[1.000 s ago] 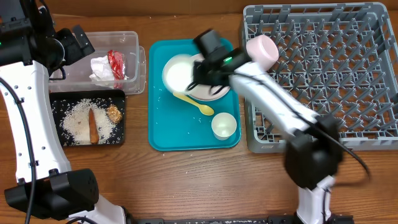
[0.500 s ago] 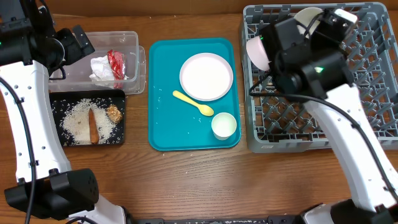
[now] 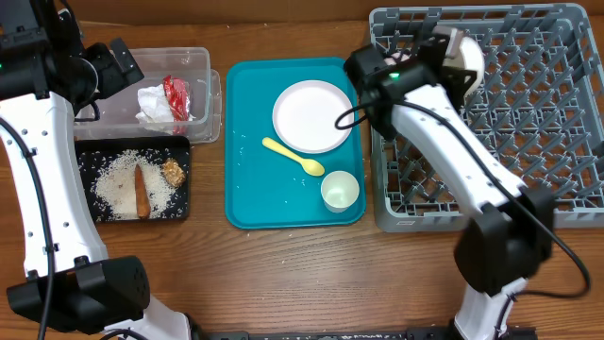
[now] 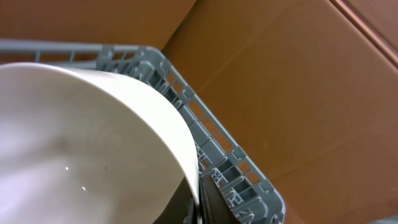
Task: Sort waste into correct bins and load items into the dishwasher
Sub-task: 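Carry the white bowl right and set it in the rack, then return the right gripper to the teal tray and grasp the white plate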
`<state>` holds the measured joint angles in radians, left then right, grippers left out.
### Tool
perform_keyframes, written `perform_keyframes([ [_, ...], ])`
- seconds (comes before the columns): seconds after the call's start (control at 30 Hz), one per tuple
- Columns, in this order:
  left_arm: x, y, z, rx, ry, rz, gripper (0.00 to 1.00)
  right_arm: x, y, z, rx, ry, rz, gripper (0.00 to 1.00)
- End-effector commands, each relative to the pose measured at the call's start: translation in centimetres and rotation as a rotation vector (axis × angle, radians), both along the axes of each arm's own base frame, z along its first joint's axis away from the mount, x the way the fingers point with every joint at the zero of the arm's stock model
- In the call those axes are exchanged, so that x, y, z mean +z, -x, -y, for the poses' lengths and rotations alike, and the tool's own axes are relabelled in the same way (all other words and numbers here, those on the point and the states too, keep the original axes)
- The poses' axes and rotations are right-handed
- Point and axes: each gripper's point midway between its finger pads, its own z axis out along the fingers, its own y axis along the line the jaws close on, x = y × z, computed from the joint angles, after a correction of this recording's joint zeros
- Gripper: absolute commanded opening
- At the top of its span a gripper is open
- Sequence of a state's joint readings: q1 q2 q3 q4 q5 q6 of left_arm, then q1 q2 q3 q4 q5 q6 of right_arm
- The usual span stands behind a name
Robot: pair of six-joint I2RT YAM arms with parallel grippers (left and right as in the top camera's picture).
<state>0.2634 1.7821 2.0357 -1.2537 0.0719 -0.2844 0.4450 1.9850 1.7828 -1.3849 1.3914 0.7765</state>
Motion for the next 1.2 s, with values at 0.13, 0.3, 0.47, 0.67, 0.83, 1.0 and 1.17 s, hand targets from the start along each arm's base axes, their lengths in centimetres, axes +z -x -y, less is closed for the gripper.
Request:
perform_keyframes([
  [0.13, 0.9, 0.0, 0.2, -0.019, -0.01, 0.025, 1.0, -5.5, -0.7, -0.8, 0.0, 0.032, -0.162, 0.04],
  [0.3, 0.9, 0.0, 0.2, -0.019, -0.01, 0.025, 1.0, -8.0, 0.0, -1.1, -0.021, -0.06, -0.2, 0.04],
  [0.47, 0.9, 0.0, 0.2, -0.019, -0.01, 0.025, 1.0, -9.9, 0.7, -1.7, -0.036, -0.175, -0.254, 0.04],
  [0.67, 0.9, 0.0, 0.2, -0.019, -0.01, 0.025, 1.0, -10.7, 1.3, -2.7, -0.025, -0.214, -0.293, 0.04],
  [0.83, 0.9, 0.0, 0.2, -0.018, -0.01, 0.025, 1.0, -10.8, 2.1, -4.0, 0.002, -0.209, -0.334, 0.04],
  [1.0, 0.9, 0.0, 0.2, -0.02, -0.01, 0.025, 1.0, -11.3, 3.2, -5.0, 0.013, -0.229, -0.393, 0.46],
  [1.17, 0.9, 0.0, 0.2, -0.018, -0.01, 0.025, 1.0, -10.5, 3.6, -6.7, 0.053, -0.227, -0.407, 0.86],
])
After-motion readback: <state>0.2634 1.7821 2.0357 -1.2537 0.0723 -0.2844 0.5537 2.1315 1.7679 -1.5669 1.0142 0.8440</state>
